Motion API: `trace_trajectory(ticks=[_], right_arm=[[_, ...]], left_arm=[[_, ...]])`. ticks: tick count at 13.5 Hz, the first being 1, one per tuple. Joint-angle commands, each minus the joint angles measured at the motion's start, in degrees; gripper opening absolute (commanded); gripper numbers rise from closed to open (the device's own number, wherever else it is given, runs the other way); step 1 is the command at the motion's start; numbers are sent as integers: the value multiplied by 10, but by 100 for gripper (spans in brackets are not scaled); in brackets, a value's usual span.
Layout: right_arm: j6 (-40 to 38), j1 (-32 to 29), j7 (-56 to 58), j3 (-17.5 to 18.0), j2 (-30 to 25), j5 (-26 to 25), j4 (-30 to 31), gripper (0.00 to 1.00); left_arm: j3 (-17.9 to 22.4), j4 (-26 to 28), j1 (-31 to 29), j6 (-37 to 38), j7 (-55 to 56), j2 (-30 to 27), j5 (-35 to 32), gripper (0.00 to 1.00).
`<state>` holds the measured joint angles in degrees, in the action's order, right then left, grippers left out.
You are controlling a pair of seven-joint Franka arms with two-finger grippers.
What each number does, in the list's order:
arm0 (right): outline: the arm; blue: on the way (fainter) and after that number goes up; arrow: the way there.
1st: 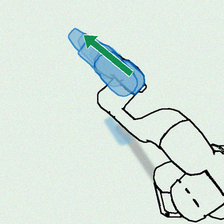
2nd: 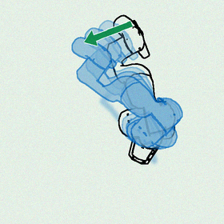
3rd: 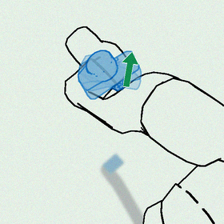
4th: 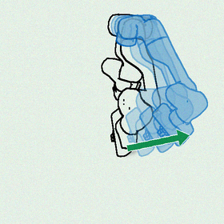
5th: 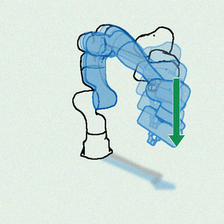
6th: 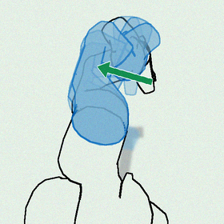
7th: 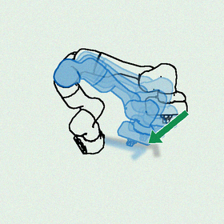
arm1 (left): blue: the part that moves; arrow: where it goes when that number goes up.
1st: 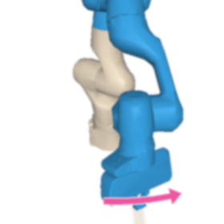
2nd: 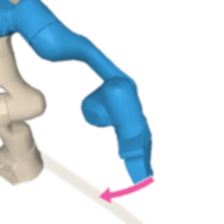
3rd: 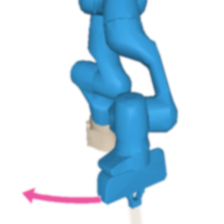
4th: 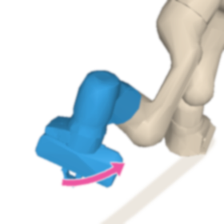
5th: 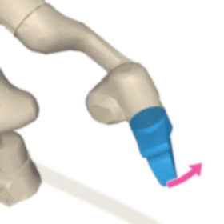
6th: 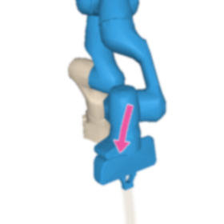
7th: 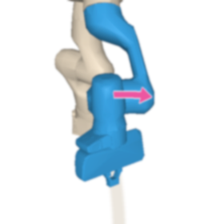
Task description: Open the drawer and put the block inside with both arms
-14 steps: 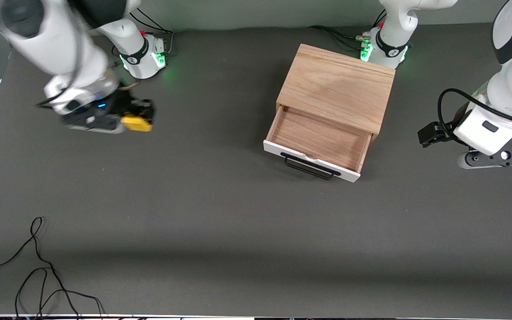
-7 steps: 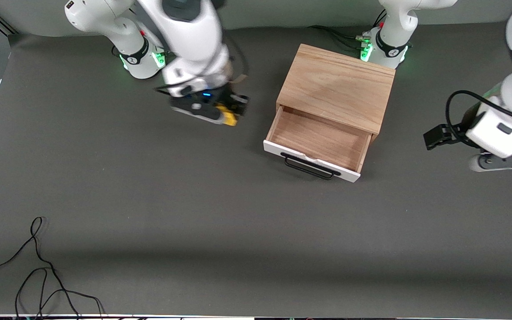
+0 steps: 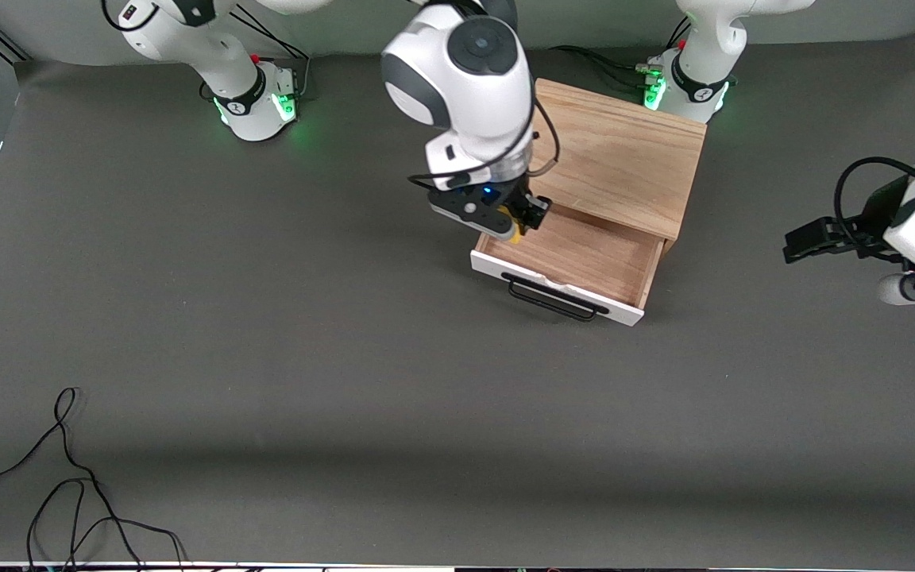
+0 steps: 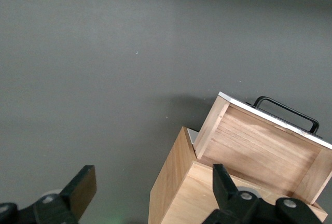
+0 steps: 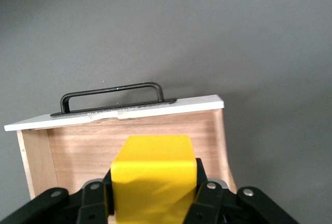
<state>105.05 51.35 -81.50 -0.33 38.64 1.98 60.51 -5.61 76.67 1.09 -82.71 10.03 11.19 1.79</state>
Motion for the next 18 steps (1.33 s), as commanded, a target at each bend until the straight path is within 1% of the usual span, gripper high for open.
trace_trajectory(ticks=[1, 6, 7, 8, 10, 11, 13, 15, 16, 17, 18], right_arm=[[20, 20, -18, -7, 54, -28, -36, 24], [33, 30, -18, -6, 86, -26, -33, 24], [33, 32, -16, -6, 89, -25, -30, 24], [33, 32, -13, -6, 96, -25, -30, 24], [33, 32, -9, -6, 107, -25, -31, 24], [38, 32, -9, -6, 109, -24, -30, 24], [41, 32, -9, -6, 121, -23, -30, 24], [43, 35, -10, -6, 129, -22, -30, 24], [44, 36, -11, -6, 129, -22, -30, 27], [44, 36, -12, -6, 130, -22, -30, 39], [43, 36, -13, -6, 129, -22, -30, 75]], left_arm=[[4, 9, 5, 11, -10, -17, 1, 100], [5, 13, 1, 13, -12, -21, -2, 100], [7, 23, 1, 7, -12, -27, -2, 100], [7, 55, 1, -9, -22, -49, -2, 100], [15, 148, 0, -77, -59, -108, -2, 100], [27, 172, 3, -92, -65, -122, -2, 100], [30, 181, 8, -93, -64, -129, -2, 100], [28, 169, 9, -94, -63, -128, -3, 100], [27, 165, 10, -88, -63, -128, -10, 100], [24, 164, 10, -86, -63, -128, -23, 100], [18, 162, 10, -83, -63, -128, -27, 100]])
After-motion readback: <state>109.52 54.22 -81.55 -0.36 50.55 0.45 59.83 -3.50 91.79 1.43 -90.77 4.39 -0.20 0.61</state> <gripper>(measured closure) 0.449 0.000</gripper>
